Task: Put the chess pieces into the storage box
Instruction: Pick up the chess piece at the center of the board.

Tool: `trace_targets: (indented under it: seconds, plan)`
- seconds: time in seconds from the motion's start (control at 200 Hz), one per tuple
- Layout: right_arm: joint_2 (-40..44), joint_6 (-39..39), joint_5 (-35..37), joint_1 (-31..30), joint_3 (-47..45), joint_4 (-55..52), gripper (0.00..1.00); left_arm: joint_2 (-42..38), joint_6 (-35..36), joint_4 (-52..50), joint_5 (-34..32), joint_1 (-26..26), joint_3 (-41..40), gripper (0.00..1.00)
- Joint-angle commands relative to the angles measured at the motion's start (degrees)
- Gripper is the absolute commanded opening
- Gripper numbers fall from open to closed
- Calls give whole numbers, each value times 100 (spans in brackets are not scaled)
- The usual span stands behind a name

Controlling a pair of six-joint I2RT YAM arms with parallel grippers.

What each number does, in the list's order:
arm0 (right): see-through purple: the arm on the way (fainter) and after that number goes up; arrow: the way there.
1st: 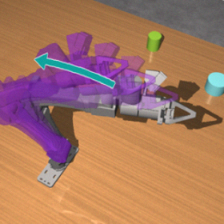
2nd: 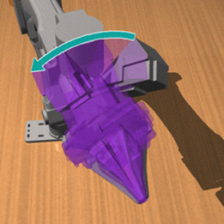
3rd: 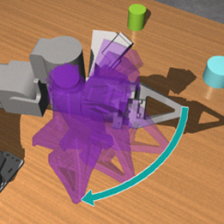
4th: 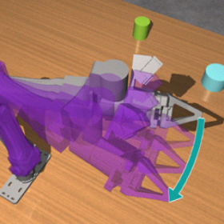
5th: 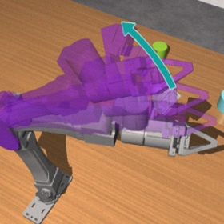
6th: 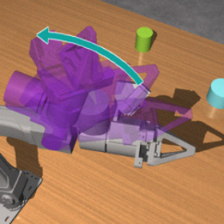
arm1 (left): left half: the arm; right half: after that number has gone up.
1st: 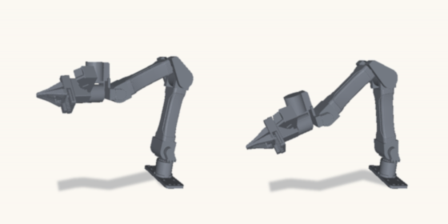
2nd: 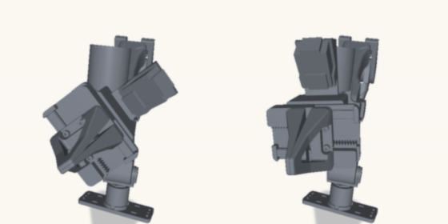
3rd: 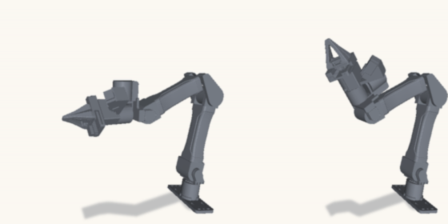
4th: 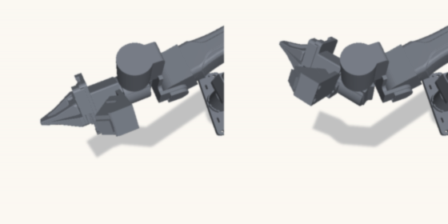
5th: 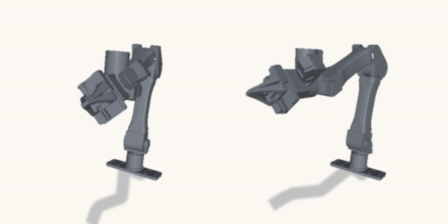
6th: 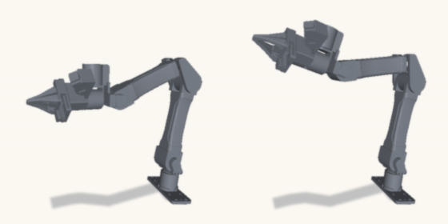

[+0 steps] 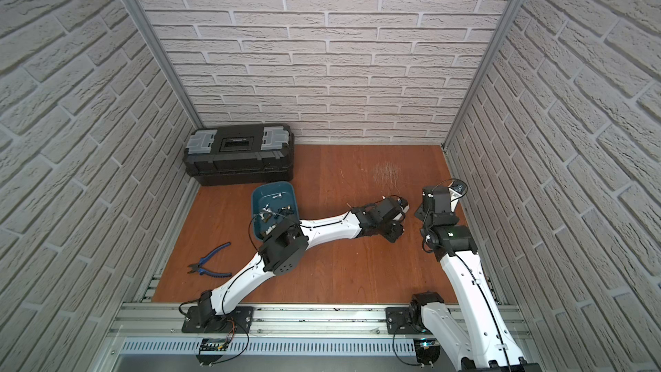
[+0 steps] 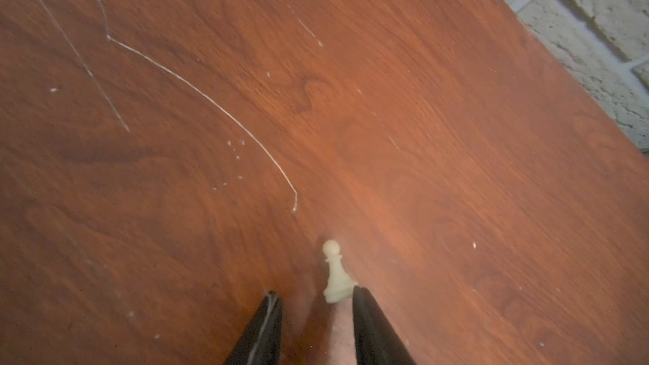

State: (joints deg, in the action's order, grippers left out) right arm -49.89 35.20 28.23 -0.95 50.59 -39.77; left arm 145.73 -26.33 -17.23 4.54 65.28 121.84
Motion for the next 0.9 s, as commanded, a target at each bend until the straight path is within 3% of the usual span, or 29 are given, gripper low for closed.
trace_targets:
  seconds: [0.0, 0.515, 0.895]
  plan:
    - [48, 8, 3, 27, -3, 89, 41, 129, 186, -97, -85, 96, 187, 39]
    - [268, 110, -106, 54, -250, 84, 41, 456, 225, -440, -622, 204, 623, 41]
    - [369, 83, -71, 51, -253, 49, 41, 604, 320, -728, -1009, 209, 652, 31]
